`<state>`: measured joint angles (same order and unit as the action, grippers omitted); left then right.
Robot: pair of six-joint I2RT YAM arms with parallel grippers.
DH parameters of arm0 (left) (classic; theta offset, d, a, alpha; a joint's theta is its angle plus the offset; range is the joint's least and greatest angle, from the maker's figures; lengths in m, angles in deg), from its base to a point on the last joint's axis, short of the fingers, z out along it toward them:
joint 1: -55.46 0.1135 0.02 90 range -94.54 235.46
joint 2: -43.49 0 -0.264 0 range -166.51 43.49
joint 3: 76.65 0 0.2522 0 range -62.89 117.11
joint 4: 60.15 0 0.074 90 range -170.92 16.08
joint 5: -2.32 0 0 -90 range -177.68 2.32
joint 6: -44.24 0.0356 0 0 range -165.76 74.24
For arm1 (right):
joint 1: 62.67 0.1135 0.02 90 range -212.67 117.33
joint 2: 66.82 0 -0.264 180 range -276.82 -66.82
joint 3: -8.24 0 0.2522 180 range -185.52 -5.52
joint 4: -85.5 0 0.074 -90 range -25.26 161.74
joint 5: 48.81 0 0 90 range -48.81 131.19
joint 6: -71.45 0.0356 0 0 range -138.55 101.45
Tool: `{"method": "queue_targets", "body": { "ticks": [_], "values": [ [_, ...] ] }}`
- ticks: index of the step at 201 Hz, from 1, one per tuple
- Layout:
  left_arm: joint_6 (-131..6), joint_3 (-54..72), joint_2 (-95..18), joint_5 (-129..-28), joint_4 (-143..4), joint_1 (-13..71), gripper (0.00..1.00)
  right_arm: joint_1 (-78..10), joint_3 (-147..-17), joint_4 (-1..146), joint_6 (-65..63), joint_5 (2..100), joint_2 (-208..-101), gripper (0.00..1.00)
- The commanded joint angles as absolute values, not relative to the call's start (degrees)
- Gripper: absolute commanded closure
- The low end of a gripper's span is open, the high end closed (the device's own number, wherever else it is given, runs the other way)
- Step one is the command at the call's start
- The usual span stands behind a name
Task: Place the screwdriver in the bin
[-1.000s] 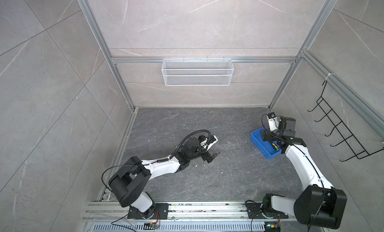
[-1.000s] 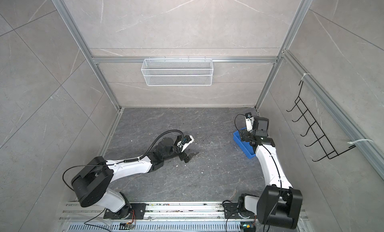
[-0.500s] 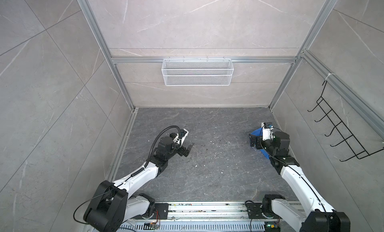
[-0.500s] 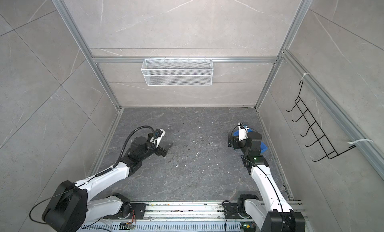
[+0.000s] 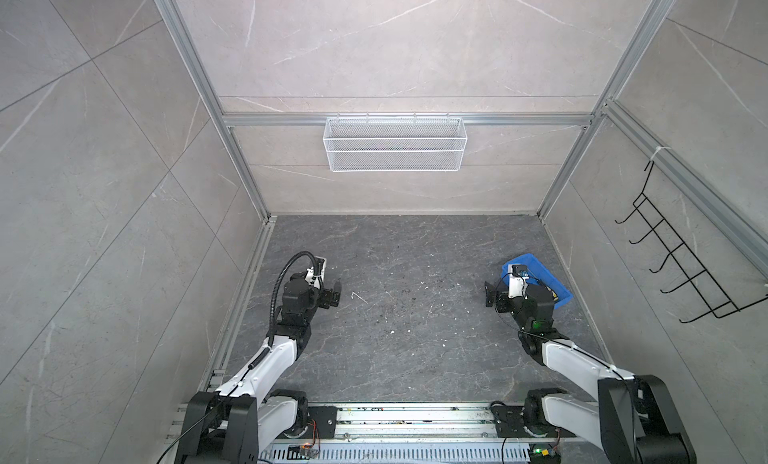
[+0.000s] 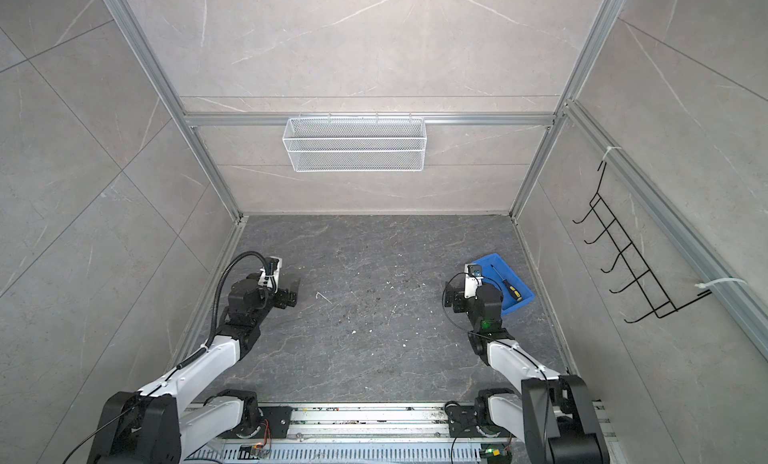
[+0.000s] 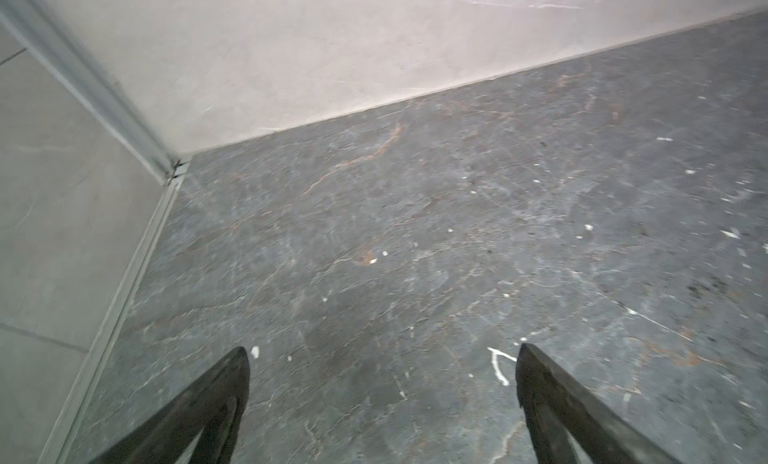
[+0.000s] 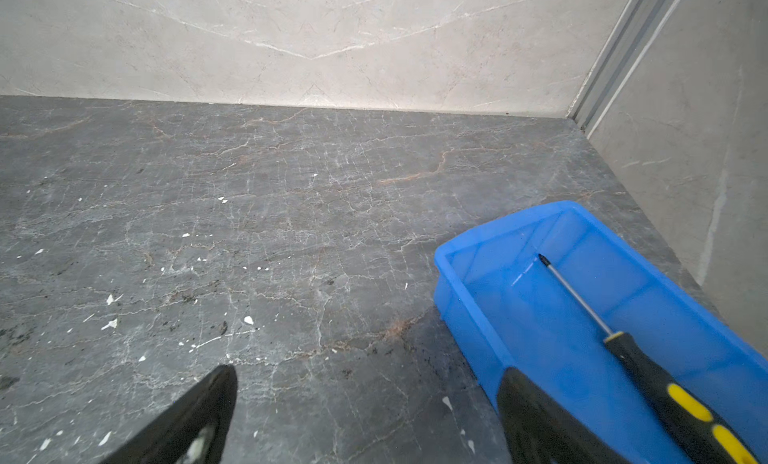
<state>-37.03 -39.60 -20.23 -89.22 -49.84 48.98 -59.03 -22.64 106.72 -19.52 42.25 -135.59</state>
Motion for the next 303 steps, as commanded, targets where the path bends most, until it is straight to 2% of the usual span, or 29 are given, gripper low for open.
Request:
{"method": "queue_targets", "body": {
  "ticks": [1, 24, 42, 94, 114, 303],
  "values": [
    [-40.26, -41.33, -23.22, -92.39, -41.21, 51.72, 0.00, -58.62, -21.72, 117.84, -18.49, 41.72, -140.07, 0.01],
    [-41.63, -42.03, -27.29, -95.16, -39.66, 52.37, 0.00, -58.70, -22.68, 120.50, -19.17, 42.41, -144.28, 0.01],
    [-42.01, -44.34, -31.40, -95.93, -31.82, 53.05, 0.00, -58.58, -22.71, 122.02, -19.46, 43.28, -146.75, 0.01],
    [-45.20, -42.99, -43.15, -91.47, -22.65, 57.30, 0.00, -58.71, -24.11, 126.45, -20.00, 45.23, -153.82, 0.01],
    [-46.26, -41.81, -42.70, -89.18, -25.86, 58.97, 0.00, -58.61, -26.44, 121.43, -19.60, 44.26, -153.83, 0.01],
    [-46.24, -41.80, -42.55, -89.53, -26.20, 58.98, 0.00, -58.57, -26.60, 121.40, -19.37, 43.25, -153.92, 0.01]
  ]
}}
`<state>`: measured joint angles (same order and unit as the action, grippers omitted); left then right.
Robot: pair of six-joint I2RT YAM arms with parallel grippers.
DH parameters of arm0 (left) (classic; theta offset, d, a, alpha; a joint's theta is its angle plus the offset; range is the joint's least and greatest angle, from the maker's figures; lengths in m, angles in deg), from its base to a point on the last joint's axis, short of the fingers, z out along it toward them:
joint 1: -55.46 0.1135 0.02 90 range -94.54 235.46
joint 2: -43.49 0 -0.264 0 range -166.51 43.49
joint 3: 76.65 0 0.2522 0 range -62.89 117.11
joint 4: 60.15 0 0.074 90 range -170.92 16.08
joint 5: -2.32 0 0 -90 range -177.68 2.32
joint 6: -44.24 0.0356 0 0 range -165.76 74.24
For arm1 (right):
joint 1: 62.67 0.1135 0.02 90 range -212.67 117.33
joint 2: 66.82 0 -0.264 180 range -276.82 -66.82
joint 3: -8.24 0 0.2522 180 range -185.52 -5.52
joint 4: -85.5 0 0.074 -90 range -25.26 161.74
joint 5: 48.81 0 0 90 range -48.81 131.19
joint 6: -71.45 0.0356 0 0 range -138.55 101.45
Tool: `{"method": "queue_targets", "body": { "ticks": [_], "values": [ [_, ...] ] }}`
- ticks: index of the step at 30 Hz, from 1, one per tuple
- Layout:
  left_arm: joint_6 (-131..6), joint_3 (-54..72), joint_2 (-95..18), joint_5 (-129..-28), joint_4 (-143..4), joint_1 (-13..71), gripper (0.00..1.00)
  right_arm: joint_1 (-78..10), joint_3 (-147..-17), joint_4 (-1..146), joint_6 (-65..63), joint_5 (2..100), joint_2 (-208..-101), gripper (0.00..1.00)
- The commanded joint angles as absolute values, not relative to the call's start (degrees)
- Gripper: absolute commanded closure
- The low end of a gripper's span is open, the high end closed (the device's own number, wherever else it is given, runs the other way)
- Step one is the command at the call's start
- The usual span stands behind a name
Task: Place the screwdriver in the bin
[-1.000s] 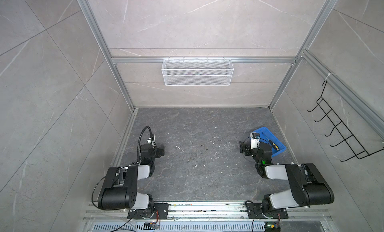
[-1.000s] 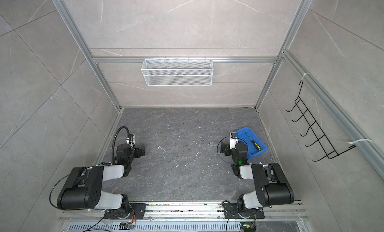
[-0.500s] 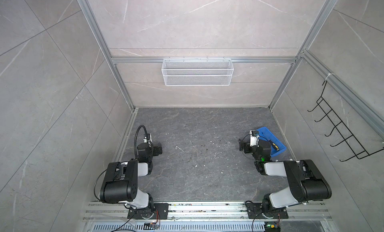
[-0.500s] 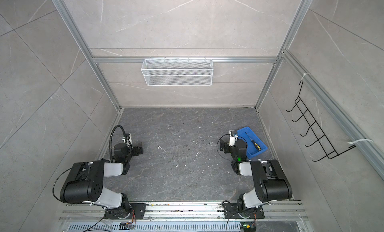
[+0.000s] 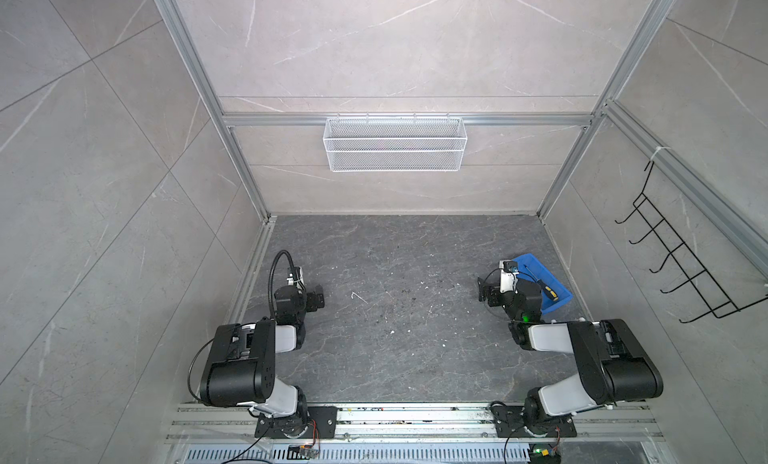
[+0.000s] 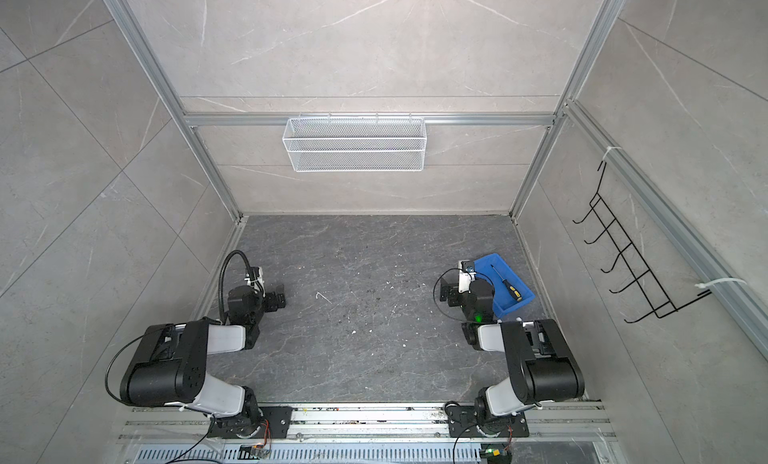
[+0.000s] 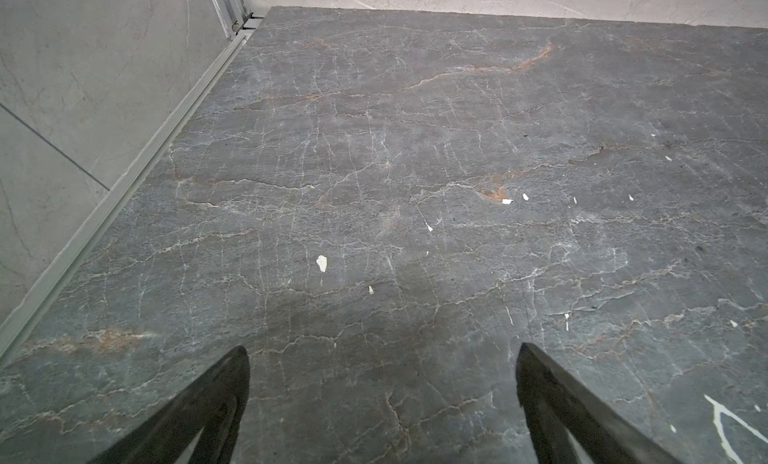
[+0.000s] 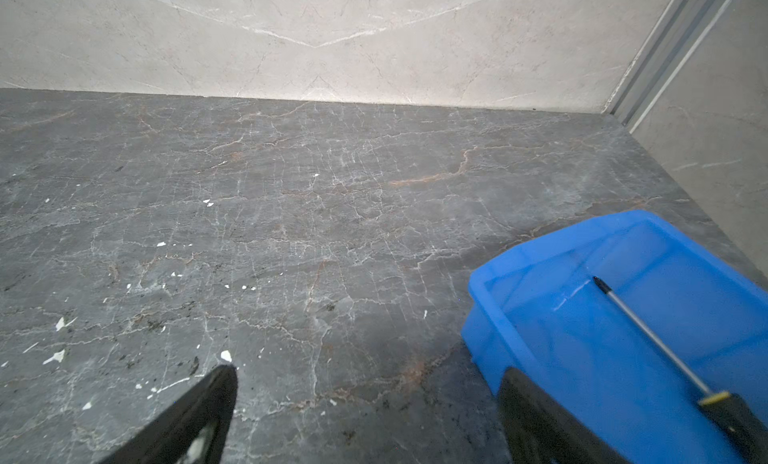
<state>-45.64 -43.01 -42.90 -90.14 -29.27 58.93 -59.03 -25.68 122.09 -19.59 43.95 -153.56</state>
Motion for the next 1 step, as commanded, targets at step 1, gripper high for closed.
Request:
{"method": "queue_targets", "body": {
  "ticks": [1],
  "values": [
    [-46.22, -41.80, -42.55, -89.53, -26.24, 58.98, 0.00, -58.59, -26.61, 121.40, -19.40, 43.27, -153.88, 0.01]
  ]
}}
